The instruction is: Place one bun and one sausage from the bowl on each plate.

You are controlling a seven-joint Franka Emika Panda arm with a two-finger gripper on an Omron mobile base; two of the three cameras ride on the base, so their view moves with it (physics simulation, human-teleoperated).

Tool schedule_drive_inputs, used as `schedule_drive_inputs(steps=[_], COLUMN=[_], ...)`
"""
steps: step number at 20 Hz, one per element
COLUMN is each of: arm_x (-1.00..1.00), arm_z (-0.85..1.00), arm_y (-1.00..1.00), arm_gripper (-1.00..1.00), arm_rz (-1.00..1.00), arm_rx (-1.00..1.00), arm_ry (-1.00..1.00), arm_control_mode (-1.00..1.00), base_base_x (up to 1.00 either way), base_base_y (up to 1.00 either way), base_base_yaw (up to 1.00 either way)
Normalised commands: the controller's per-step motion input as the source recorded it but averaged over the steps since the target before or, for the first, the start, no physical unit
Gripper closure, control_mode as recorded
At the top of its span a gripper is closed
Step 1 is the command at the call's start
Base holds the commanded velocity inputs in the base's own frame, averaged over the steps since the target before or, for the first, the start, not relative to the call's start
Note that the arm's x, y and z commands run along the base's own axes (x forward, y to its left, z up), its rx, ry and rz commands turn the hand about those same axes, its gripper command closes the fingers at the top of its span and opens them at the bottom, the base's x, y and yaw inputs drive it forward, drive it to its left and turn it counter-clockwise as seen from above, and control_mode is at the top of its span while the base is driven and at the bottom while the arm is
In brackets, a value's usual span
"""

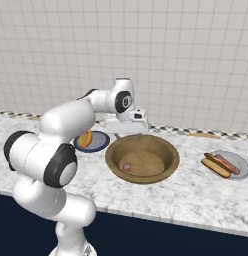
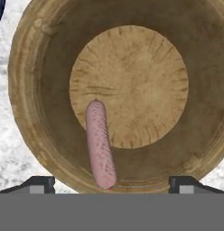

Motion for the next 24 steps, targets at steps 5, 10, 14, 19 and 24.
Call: schedule_drive_inputs(steps=[5, 10, 14, 19, 24], arm_x=[-0.88, -0.37, 0.95, -0.05, 0.11], arm_z=[-0.21, -0.17, -0.7, -0.42, -0.35], arm_y=[-0.38, 0.38, 0.49, -0.05, 0.0], arm_gripper=[-1.0, -1.0, -1.0, -1.0, -1.0], arm_rz=[0.0, 0.01, 0.0, 0.0, 0.0], arm_rx=[0.15, 0.04, 0.08, 0.06, 0.02], arm_ry=[-0.06, -0.14, 0.0, 0.0, 0.0], arm_control_mode=[-1.0, -1.0, -1.0, -1.0, -1.0], base_base_x=[0.0, 0.0, 0.0, 0.0, 0.0], base_base_y=[0.0, 0.0, 0.0, 0.0, 0.0], base_base_yaw=[0.0, 0.0, 0.0, 0.0, 0.0])
